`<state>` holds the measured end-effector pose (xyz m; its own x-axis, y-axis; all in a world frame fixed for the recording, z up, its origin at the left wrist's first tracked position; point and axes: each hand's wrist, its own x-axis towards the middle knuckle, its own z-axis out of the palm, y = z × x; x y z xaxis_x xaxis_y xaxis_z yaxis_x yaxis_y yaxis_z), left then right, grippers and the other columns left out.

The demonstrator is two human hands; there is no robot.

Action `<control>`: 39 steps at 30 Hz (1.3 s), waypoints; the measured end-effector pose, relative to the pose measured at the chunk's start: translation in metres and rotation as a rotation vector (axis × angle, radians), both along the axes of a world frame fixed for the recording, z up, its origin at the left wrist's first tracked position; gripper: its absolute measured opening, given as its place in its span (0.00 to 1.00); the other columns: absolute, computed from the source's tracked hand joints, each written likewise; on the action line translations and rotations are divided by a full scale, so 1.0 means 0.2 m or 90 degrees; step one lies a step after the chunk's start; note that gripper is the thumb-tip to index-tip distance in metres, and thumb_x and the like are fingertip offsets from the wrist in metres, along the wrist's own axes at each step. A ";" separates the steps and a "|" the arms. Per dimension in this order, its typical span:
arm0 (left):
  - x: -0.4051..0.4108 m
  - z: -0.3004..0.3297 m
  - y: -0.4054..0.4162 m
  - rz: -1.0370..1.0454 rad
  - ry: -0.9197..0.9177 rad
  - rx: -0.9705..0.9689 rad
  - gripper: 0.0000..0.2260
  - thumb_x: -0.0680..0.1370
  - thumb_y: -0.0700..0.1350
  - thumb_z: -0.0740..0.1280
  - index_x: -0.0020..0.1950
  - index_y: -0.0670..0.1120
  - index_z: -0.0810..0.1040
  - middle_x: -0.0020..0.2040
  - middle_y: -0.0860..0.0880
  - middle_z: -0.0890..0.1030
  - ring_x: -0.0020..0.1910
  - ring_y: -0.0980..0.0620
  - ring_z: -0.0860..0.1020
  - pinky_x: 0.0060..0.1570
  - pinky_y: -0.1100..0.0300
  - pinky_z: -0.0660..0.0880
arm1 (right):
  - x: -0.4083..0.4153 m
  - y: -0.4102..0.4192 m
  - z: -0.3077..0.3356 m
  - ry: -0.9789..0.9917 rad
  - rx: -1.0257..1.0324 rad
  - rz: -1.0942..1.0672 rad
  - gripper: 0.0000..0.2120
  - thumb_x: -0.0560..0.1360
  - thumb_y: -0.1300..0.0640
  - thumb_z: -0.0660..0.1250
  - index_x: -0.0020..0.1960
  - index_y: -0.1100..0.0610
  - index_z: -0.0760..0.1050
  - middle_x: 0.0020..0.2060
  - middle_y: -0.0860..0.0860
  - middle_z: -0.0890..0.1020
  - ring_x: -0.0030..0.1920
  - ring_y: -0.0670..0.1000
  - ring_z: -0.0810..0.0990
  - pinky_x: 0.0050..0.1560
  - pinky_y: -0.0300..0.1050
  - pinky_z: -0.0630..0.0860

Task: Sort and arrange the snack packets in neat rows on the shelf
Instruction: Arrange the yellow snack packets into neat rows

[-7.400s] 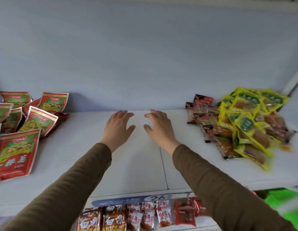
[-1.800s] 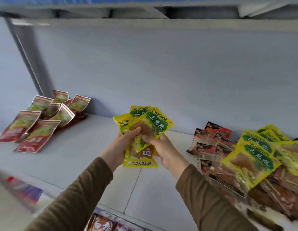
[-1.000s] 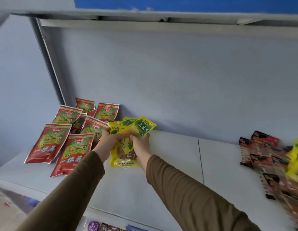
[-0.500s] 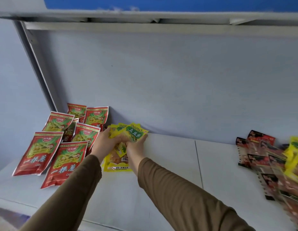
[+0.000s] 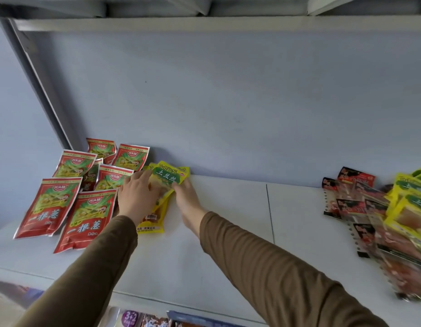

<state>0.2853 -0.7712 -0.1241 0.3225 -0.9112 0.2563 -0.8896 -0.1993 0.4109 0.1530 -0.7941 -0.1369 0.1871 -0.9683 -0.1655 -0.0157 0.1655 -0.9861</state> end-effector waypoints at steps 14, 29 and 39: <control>-0.90 0.00 -0.07 -0.329 -0.043 -0.088 0.28 0.79 0.51 0.71 0.78 0.47 0.70 0.81 0.43 0.64 0.82 0.43 0.56 0.78 0.46 0.57 | -1.18 0.20 0.17 0.683 -0.407 -0.043 0.29 0.82 0.52 0.62 0.81 0.54 0.58 0.81 0.53 0.57 0.80 0.55 0.54 0.79 0.50 0.52; -2.39 0.01 0.22 -0.496 -0.007 -0.061 0.26 0.79 0.51 0.71 0.76 0.50 0.72 0.79 0.46 0.67 0.81 0.42 0.58 0.79 0.46 0.57 | -2.64 0.59 0.12 0.791 -0.421 -0.117 0.23 0.81 0.50 0.65 0.75 0.53 0.69 0.76 0.51 0.69 0.76 0.56 0.62 0.76 0.57 0.57; -2.84 0.05 0.25 -0.487 0.007 -0.032 0.26 0.80 0.49 0.70 0.77 0.48 0.70 0.78 0.48 0.69 0.79 0.46 0.60 0.79 0.48 0.57 | -3.24 0.53 0.10 0.740 -0.379 -0.150 0.24 0.81 0.48 0.65 0.75 0.53 0.69 0.72 0.50 0.72 0.75 0.55 0.64 0.75 0.55 0.63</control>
